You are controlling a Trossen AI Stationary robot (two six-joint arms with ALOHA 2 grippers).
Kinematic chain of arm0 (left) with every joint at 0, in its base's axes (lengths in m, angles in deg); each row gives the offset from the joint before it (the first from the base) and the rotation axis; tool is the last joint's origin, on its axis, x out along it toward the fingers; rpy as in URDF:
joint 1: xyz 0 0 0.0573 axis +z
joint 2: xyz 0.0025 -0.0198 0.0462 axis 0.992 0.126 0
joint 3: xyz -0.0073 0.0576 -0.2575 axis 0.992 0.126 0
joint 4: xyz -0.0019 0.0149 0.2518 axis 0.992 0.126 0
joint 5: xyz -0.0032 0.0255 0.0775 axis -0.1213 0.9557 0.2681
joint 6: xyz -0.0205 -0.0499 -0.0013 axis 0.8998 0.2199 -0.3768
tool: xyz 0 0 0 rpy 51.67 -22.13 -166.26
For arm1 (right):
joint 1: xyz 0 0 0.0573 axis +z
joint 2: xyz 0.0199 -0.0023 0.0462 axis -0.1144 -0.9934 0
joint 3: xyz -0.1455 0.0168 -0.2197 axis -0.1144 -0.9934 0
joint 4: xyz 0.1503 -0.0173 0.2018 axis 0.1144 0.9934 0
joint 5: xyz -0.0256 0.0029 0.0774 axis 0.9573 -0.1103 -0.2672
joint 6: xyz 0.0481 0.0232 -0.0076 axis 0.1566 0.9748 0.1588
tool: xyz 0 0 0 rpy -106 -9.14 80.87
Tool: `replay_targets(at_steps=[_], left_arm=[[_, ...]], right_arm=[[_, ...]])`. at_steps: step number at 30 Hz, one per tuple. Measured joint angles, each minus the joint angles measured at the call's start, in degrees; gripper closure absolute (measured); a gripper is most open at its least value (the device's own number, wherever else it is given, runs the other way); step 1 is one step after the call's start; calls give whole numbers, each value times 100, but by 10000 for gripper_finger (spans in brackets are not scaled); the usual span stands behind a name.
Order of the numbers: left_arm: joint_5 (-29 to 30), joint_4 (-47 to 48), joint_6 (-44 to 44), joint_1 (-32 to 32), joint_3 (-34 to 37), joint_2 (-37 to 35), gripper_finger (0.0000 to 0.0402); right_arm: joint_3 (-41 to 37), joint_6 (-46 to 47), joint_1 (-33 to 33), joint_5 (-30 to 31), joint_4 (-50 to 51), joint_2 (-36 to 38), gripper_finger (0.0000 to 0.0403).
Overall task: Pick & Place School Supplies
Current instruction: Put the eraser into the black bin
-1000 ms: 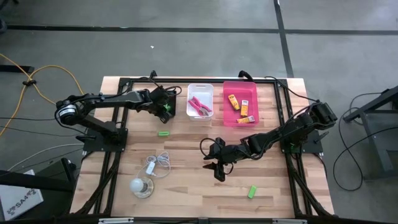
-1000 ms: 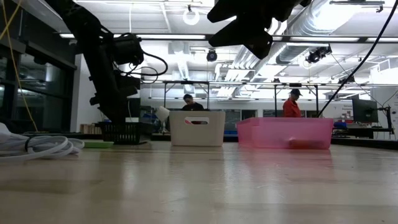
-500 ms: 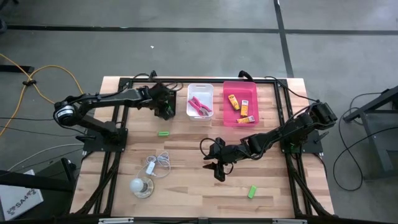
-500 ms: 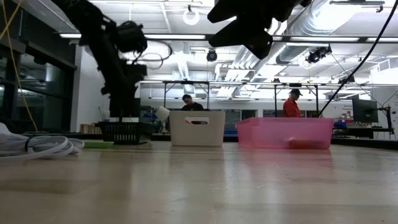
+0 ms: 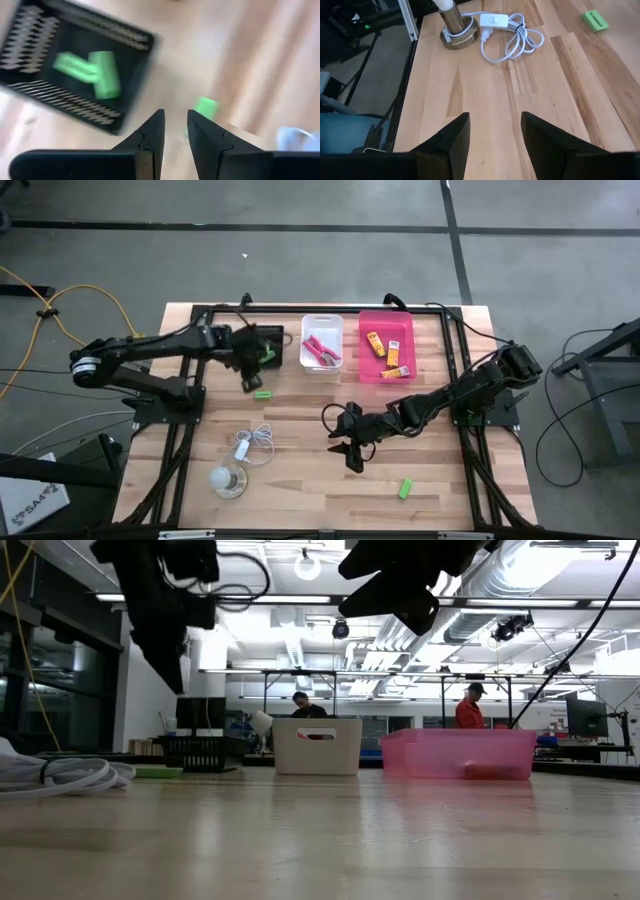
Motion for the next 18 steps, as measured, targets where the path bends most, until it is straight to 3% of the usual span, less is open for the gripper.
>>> replay_targets(at_steps=[9, 18], left_arm=[[-63, 46, 20, -1234, 9, 16, 313], [114, 34, -34, -1487, 119, 14, 213]], right_arm=[[0, -1, 0, 5, 0, 0, 237], [0, 15, 0, -13, -1, 0, 237]])
